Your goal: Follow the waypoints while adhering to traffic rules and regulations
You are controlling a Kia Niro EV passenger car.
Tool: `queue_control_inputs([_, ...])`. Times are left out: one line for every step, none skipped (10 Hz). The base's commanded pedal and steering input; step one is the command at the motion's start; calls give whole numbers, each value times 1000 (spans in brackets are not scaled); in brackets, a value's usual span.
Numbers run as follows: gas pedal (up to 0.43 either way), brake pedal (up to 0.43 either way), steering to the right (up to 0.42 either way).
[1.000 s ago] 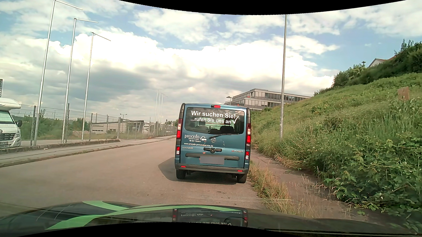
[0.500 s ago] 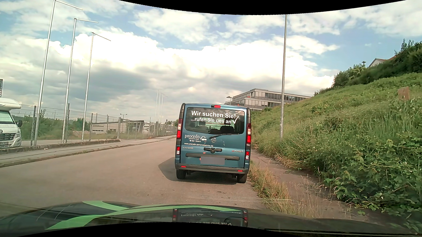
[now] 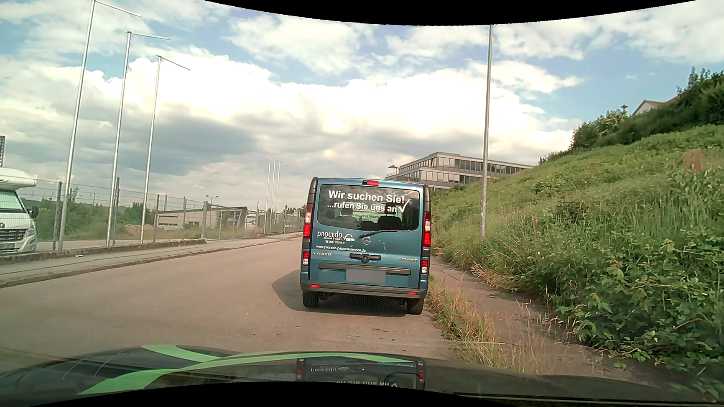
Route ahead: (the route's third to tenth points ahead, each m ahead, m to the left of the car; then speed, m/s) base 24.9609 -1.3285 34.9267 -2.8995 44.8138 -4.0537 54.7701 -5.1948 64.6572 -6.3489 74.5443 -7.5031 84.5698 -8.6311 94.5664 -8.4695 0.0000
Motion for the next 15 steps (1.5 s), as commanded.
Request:
queue_control_inputs([0,159,-970])
queue_control_inputs([0,122,-967])
queue_control_inputs([0,98,-965])
queue_control_inputs([0,91,-965])
queue_control_inputs([0,104,-965])
queue_control_inputs([0,91,-965])
queue_control_inputs([0,12,-965])
queue_control_inputs([0,6,-965])
queue_control_inputs([0,0,-965])
queue_control_inputs([0,0,-965])
queue_control_inputs([0,0,-965])
queue_control_inputs([0,0,-965])
queue_control_inputs([0,0,-968])
queue_control_inputs([0,0,-971])
queue_control_inputs([0,0,-972])
